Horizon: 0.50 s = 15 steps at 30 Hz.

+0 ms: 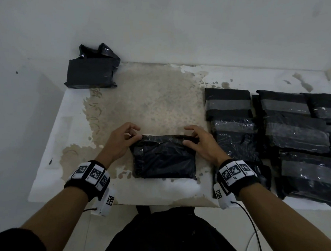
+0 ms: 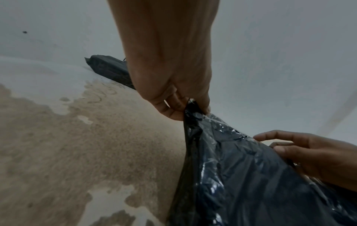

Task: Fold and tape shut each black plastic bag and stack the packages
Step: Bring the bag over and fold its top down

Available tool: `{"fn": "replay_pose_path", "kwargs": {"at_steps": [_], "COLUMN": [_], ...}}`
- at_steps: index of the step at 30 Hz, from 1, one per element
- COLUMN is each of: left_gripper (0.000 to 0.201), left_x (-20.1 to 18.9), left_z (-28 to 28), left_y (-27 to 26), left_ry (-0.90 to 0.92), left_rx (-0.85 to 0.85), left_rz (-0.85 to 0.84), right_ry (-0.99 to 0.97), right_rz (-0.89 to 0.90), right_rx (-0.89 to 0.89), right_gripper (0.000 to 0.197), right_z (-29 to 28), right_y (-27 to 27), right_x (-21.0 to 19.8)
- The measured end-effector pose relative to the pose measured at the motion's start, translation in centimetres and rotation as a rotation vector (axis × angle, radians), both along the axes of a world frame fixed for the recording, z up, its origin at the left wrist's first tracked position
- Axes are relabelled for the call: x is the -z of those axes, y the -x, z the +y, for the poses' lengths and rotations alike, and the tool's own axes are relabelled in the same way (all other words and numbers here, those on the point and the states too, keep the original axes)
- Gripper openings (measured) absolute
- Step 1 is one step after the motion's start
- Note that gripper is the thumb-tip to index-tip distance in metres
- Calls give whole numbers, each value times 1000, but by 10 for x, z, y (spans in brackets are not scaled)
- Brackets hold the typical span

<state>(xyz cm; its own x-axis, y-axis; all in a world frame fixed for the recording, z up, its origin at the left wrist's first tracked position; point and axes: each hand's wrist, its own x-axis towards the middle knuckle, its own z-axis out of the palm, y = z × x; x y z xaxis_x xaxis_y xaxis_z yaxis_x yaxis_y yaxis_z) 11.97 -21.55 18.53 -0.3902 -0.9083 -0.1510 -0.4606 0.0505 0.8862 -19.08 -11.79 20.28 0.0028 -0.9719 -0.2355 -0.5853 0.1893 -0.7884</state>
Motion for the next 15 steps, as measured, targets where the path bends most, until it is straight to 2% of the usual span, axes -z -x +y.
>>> {"fn": "replay_pose_path", "kwargs": {"at_steps": [2,3,6,9,11,15], "left_gripper": [18,20,20,12,13,16], "left_x": [1,1,-1,-7,-6,-1], "left_z": [2,3,1,-4,-8,-4], "left_y": [0,0,-2,-4,-4,7], "left_ry": [-1,11,149,259,272,240], "left_rx": [34,59,178,285,266,154], "left_rz": [8,-7,-174,-285,-302,-298], "right_ry": [-94,-123,-116,-84,-61,-19], "right_rz": [-2,13,64,-45,-81,-45], "right_rx": [-40,-65,-114,-63,-33,-21], "right_gripper": [56,55,25,15,15,17], "right_z": [-3,-5,-12,-14,-15,-20], "right_y": [-3,-4,-3,-2,-3,-6], "right_x": [-4,-3,3,5,3,2]}}
